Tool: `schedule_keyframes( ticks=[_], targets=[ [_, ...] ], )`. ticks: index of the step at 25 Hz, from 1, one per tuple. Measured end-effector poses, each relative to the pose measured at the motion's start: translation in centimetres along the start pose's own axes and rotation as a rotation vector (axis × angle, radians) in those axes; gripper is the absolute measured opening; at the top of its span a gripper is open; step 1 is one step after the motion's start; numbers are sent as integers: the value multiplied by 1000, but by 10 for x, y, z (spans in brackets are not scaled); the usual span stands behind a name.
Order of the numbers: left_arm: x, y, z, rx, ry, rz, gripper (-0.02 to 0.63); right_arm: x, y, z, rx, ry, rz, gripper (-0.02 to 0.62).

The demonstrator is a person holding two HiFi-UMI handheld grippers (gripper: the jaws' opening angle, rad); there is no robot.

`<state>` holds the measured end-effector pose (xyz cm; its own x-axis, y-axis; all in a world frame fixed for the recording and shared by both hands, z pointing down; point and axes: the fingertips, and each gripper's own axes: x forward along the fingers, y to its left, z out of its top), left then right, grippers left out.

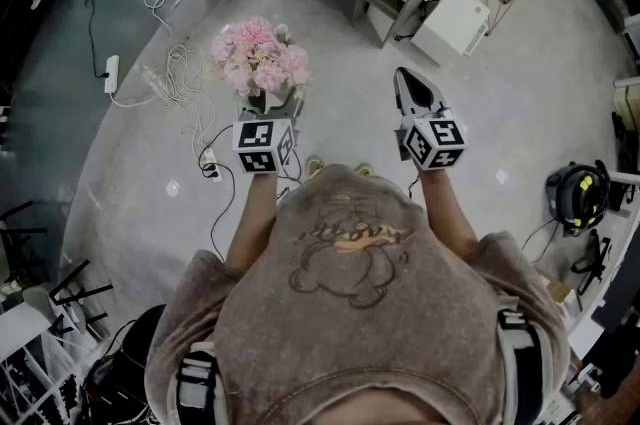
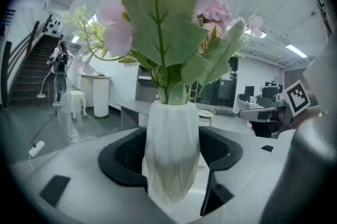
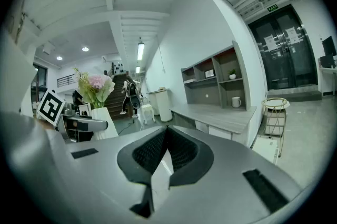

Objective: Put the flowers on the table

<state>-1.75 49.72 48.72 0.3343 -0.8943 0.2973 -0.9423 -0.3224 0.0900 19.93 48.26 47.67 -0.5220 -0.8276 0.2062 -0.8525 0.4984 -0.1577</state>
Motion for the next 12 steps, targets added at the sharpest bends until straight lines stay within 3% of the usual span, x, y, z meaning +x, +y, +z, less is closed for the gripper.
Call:
schedule_keyframes(
  ticks=[12],
  targets=[
    [4, 40, 1, 21, -8, -46, 319, 40, 35, -8, 13, -4, 15, -5]
  ],
)
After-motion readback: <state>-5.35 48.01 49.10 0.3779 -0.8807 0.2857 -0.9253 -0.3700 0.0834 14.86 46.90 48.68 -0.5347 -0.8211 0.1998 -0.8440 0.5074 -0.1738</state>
